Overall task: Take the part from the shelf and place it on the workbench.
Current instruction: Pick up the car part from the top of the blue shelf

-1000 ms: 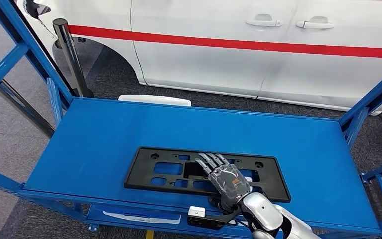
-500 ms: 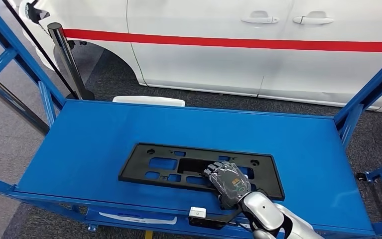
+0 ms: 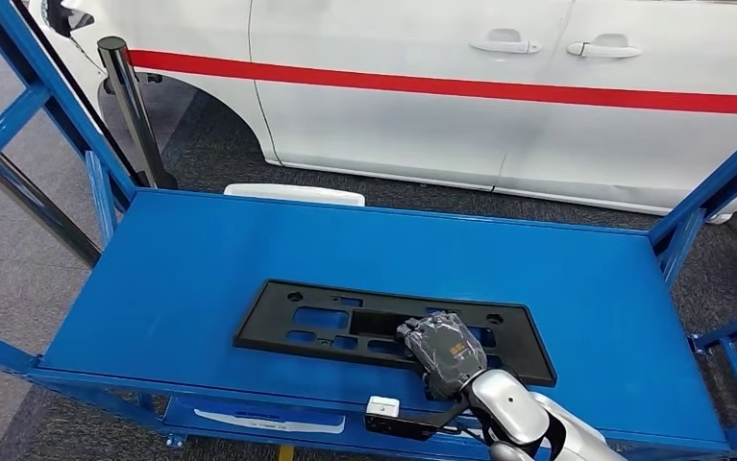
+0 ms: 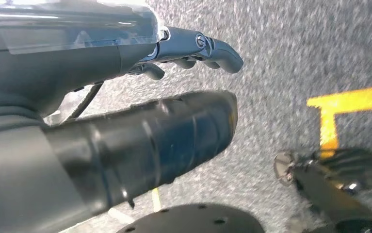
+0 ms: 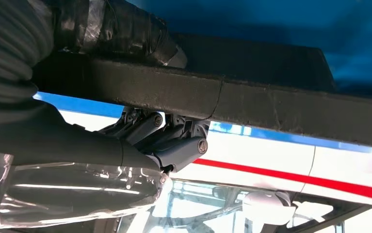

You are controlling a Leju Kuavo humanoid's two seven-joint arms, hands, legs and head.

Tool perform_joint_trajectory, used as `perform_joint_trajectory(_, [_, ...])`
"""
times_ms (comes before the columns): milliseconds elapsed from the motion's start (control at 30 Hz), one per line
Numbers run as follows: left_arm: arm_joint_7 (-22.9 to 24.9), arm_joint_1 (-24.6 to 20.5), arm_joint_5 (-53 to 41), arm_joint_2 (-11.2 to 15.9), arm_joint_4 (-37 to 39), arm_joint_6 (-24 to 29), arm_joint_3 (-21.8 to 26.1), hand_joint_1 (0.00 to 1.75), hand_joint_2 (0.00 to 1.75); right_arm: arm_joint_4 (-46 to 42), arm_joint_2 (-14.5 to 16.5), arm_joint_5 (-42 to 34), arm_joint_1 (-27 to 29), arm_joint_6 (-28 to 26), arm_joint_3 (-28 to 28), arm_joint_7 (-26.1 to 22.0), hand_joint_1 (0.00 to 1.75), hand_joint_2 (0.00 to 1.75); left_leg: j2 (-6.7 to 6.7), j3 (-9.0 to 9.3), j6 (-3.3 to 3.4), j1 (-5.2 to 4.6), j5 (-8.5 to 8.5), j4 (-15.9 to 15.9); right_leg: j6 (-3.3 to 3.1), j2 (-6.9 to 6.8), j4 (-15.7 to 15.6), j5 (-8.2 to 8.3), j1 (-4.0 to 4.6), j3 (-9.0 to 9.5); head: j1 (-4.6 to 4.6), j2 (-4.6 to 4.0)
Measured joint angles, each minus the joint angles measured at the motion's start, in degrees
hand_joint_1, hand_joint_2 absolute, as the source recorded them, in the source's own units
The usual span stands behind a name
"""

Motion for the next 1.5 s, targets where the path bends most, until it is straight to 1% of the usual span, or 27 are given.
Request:
perform_joint_trajectory(33, [-0.24,0.0,-0.34,0.03,0.0,0.04,0.02,0.0,1.75,-0.02,-0.08,0.13,0.27,-0.03,-0.01,0.08,1.75,1.75,-0.01,0.02,0.0,-0.01,-0.03,0.04,0.14,-0.01,1.93,-0.24,-0.04,-0.95,-0.01,0.0])
perform_joint_trajectory(67, [-0.44,-0.04,-0.69,0.07,0.0,0.04,-0.01,0.0,1.75,-0.09,-0.16,0.22,0.42,-0.05,-0.01,0.13,1.75,1.75,-0.03,0.07,-0.03,-0.01,-0.08,0.1,0.22,-0.03,1.77,0.62,-0.11,-0.92,-0.01,0.0])
perform_joint_trajectory(100, [-0.66,-0.12,-0.94,0.08,0.0,0.12,-0.03,0.0,1.75,-0.22,-0.23,0.27,0.48,-0.05,-0.04,0.14,1.75,1.75,-0.06,0.16,-0.12,-0.01,-0.17,0.2,0.22,-0.05,-0.76,2.48,-0.19,0.28,-0.01,0.0])
perform_joint_trajectory(133, [-0.9,-0.24,-1.13,0.07,0.0,0.27,-0.05,0.0,1.75,-0.4,-0.3,0.3,0.5,-0.05,-0.09,0.13,1.75,1.75,-0.1,0.22,-0.27,0.0,-0.31,0.34,0.11,-0.1,-4.75,4.62,-0.28,2.18,0.0,0.0])
perform_joint_trajectory(200, [-1.34,-0.56,-1.38,0.02,0.0,0.73,-0.1,0.0,1.75,-0.79,-0.44,0.32,0.54,-0.05,-0.19,0.09,1.75,1.75,-0.21,0.13,-0.74,-0.18,-0.63,0.77,-0.32,-0.15,-11.49,7.02,-0.18,5.29,-0.01,0.0])
perform_joint_trajectory(267, [-1.32,-0.8,-1.72,0.01,0.0,1.63,-0.2,0.0,1.75,-1.19,-0.58,0.38,0.66,-0.05,-0.25,0.01,1.75,1.75,-0.29,0.0,-1.35,-0.33,-0.73,0.91,-0.85,-0.1,-13.25,7.02,0.14,5.9,-0.03,0.0])
perform_joint_trajectory(367, [-0.67,-0.98,-1.65,0.08,0.0,2.73,-0.29,0.0,1.75,-1.73,-0.72,0.46,0.82,-0.04,-0.33,-0.04,1.75,1.75,-0.31,-0.14,-2.3,-0.31,-1.53,1.63,-1.86,-0.16,-13.87,7.37,-0.16,6.17,-0.03,0.0])
perform_joint_trajectory(433, [-0.4,-0.98,-1.57,0.15,0.0,2.97,-0.28,0.0,1.75,-1.9,-0.8,0.51,0.88,-0.04,-0.37,0.0,1.75,1.75,-0.31,-2.1,-2.77,-0.16,-4.49,6.18,-2.44,-0.37,-14.22,7.59,-0.37,6.38,-0.04,0.0])
perform_joint_trajectory(500, [0.13,-0.88,-1.59,0.17,0.0,3.09,-0.28,0.0,1.75,-1.92,-0.86,1.06,1.06,-0.31,-0.38,0.32,1.75,1.75,-0.29,-5.63,-3.12,-0.05,-7.99,13.79,-2.63,-0.49,-14.21,7.63,-0.33,6.28,-0.04,0.0])
perform_joint_trajectory(533, [0.4,-0.79,-1.6,0.19,0.0,3.1,-0.28,0.0,1.75,-1.92,-0.86,1.67,1.25,-0.64,-0.38,0.68,1.75,1.75,-0.29,-6.91,-3.25,0.0,-8.68,16.46,-2.64,-0.52,-14.18,7.63,-0.31,6.26,-0.04,0.0])
perform_joint_trajectory(567, [0.57,-0.7,-1.6,0.22,0.0,3.09,-0.28,0.0,1.75,-1.92,-0.86,2.45,1.51,-1.08,-0.42,1.12,1.75,1.75,-0.29,-7.19,-3.33,0.04,-8.13,16.92,-2.61,-0.53,-14.13,7.62,-0.33,6.26,-0.04,0.0])
perform_joint_trajectory(600, [0.64,-0.62,-1.61,0.28,0.0,3.07,-0.28,0.0,1.75,-1.92,-0.86,3.22,1.79,-1.56,-0.49,1.57,1.75,1.75,-0.28,-6.38,-3.36,0.09,-6.53,15.05,-2.56,-0.51,-14.05,7.58,-0.38,6.28,-0.05,0.0])
perform_joint_trajectory(667, [0.72,-0.56,-1.63,0.41,0.0,3.0,-0.28,0.0,1.75,-1.92,-0.86,4.78,2.25,-2.47,-0.73,2.51,1.75,1.75,-0.28,-2.89,-3.28,0.19,-2.65,7.41,-2.24,-0.45,-13.73,7.39,-0.4,6.24,-0.05,0.0])
perform_joint_trajectory(700, [0.74,-0.59,-1.65,0.45,0.0,2.93,-0.28,0.0,1.75,-1.92,-0.86,5.86,2.49,-3.08,-0.92,3.15,1.75,1.75,-0.33,-1.5,-3.07,0.17,-1.49,4.23,-1.97,-0.42,-13.5,7.29,-0.3,6.1,-0.03,0.0])
perform_joint_trajectory(767, [0.8,-0.6,-1.67,0.46,0.0,2.68,-0.27,0.0,1.75,-1.92,-0.83,9.34,3.33,-5.11,-1.46,4.88,1.75,1.75,-0.45,-0.59,-2.48,0.06,-1.04,1.67,-1.33,-0.39,-13.28,7.3,-0.02,5.78,0.01,0.0])
perform_joint_trajectory(867, [0.99,-0.39,-1.88,0.44,0.0,2.07,-0.26,0.0,1.75,-2.13,0.14,18.95,6.02,-11.47,-3.27,7.98,1.75,1.75,-0.5,-0.72,-1.27,0.09,-0.57,1.3,-0.49,-0.37,-12.87,6.93,-0.18,5.42,0.02,0.0])
perform_joint_trajectory(933, [1.05,-0.36,-2.01,0.4,0.0,1.71,-0.26,0.0,1.75,-2.68,1.44,25.88,8.13,-16.23,-5.02,9.58,1.75,1.75,-0.4,-0.7,-0.56,0.2,-0.29,0.98,-0.12,-0.3,-8.76,4.2,-0.35,3.56,0.03,0.0])
perform_joint_trajectory(1000, [1.07,-0.41,-2.03,0.3,0.0,1.41,-0.26,0.0,1.75,-3.32,2.84,29.93,9.75,-18.87,-6.24,10.35,1.75,1.75,-0.26,-0.76,-0.26,0.08,-0.31,0.98,0.09,-0.26,-1.11,0.55,-0.38,0.07,0.02,0.0])
perform_joint_trajectory(1033, [1.07,-0.41,-2.03,0.23,0.0,1.3,-0.25,0.0,1.75,-3.54,3.39,30.83,10.47,-19.37,-6.6,10.5,1.75,1.75,-0.23,-0.75,-0.21,0.01,-0.34,0.99,0.15,-0.26,1.97,-0.39,-0.4,-1.38,0.02,0.0])
perform_joint_trajectory(1067, [1.08,-0.41,-2.03,0.16,0.0,1.25,-0.25,0.0,1.75,-3.65,3.84,31.29,11.13,-19.57,-6.91,10.56,1.75,1.75,-0.26,-0.72,-0.17,-0.03,-0.37,0.99,0.13,-0.26,3.24,-0.3,-0.42,-2.02,0.02,0.0])
perform_joint_trajectory(1100, [1.09,-0.41,-2.04,0.12,0.0,1.21,-0.24,0.0,1.75,-3.73,4.21,31.63,11.74,-19.68,-7.28,10.57,1.75,1.75,-0.33,-0.65,-0.16,-0.06,-0.41,1.0,0.02,-0.26,2.31,0.84,-0.42,-1.6,0.03,0.0])
perform_joint_trajectory(1167, [1.15,-0.4,-2.07,0.02,0.0,1.08,-0.23,0.0,1.75,-3.97,4.88,32.46,12.62,-20.06,-8.18,10.48,1.75,1.75,-0.48,-0.45,-0.31,-0.1,-0.53,1.02,-0.49,-0.27,-5.26,4.74,-0.35,1.98,0.03,0.0])
perform_joint_trajectory(1233, [1.27,-0.43,-2.14,-0.08,0.0,0.95,-0.23,0.0,1.75,-4.32,5.56,33.26,13.07,-20.76,-9.03,10.36,1.75,1.75,-0.51,-0.42,-0.76,-0.34,-0.66,1.16,-0.99,-0.27,-11.82,6.97,-0.02,5.09,0.03,0.0])
perform_joint_trajectory(1300, [1.41,-0.47,-2.21,-0.11,0.0,0.75,-0.23,0.0,1.75,-4.57,6.12,33.61,13.32,-21.33,-9.57,10.46,1.75,1.75,-0.48,-0.5,-1.31,-0.51,-0.55,1.24,-1.23,-0.16,-13.04,7.15,0.29,5.61,0.01,0.0])
perform_joint_trajectory(1367, [1.51,-0.51,-2.26,-0.11,0.0,0.41,-0.22,0.0,1.75,-4.74,6.5,33.69,13.44,-21.53,-9.81,10.91,1.75,1.75,-0.48,-0.66,-1.85,-0.47,-0.89,1.48,-1.74,-0.17,-13.29,7.53,0.06,5.45,-0.01,0.0])
perform_joint_trajectory(1433, [1.52,-0.52,-2.35,-0.11,0.0,0.2,-0.21,0.0,1.75,-4.85,6.66,33.73,13.44,-21.54,-9.89,11.38,1.75,1.75,-0.46,-1.82,-2.4,-0.38,-3.58,4.42,-2.49,-0.39,-13.68,8.01,-0.22,5.2,-0.03,0.0])
perform_joint_trajectory(1500, [1.52,-0.49,-2.43,-0.13,0.0,0.17,-0.21,0.0,1.75,-4.9,6.76,33.75,13.45,-21.53,-9.92,11.59,1.75,1.75,-0.42,-4.38,-2.86,-0.2,-8.0,11.4,-2.95,-0.57,-13.64,8.39,-0.14,4.68,-0.05,0.0])
